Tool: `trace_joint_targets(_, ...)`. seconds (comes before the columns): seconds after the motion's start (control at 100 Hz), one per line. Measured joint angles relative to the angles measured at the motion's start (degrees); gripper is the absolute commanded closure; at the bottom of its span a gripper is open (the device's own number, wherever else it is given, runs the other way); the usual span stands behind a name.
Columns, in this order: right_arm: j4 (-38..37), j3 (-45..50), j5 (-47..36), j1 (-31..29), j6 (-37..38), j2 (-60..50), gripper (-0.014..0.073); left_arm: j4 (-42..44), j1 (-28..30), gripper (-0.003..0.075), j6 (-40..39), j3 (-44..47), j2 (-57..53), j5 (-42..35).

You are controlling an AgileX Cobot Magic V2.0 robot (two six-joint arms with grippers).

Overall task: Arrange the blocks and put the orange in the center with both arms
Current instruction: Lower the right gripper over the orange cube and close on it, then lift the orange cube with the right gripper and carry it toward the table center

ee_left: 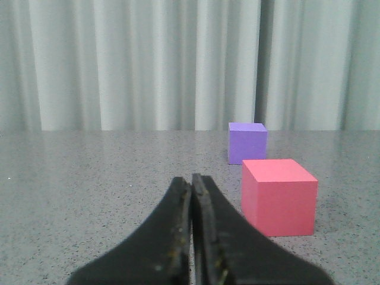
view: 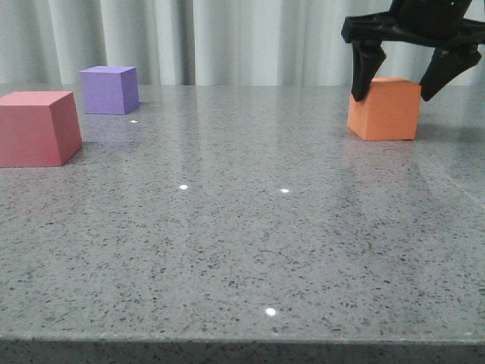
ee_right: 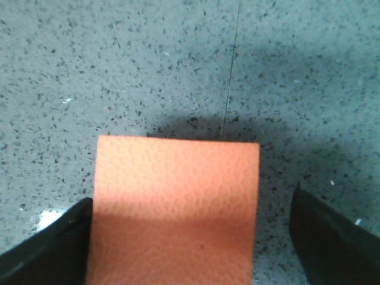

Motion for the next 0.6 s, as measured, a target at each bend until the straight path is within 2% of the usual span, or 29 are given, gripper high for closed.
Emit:
trace_joint_targets(0.06, 0.0, 0.0, -0.1, 0.0, 0.0, 0.6, 0.0022, 0.0, 0.0, 0.0741, 0.0, 0.0, 0.0, 0.0)
trace_joint_targets(0.18, 0.0, 0.0, -0.1, 0.1, 0.0, 1.1, 0.0214, 0.0, 0.0, 0.0741, 0.0, 0.0, 0.0, 0.0)
trace_joint_targets(0.25, 0.0, -0.8, 0.3, 0.1, 0.0, 1.1, 0.0287, 0.0, 0.0, 0.0741, 0.0, 0.0, 0.0, 0.0)
trace_joint_targets(0.42, 2.2, -5.4, 3.7, 0.6, 0.0, 1.1, 0.0305, 0.0, 0.0, 0.0741, 0.0, 0.0, 0.0, 0.0)
trace_joint_targets(0.6, 2.5, -11.3, 4.6, 5.7, 1.2, 1.2, 0.0305, 0.0, 0.0, 0.0741, 0.0, 0.0, 0.0, 0.0)
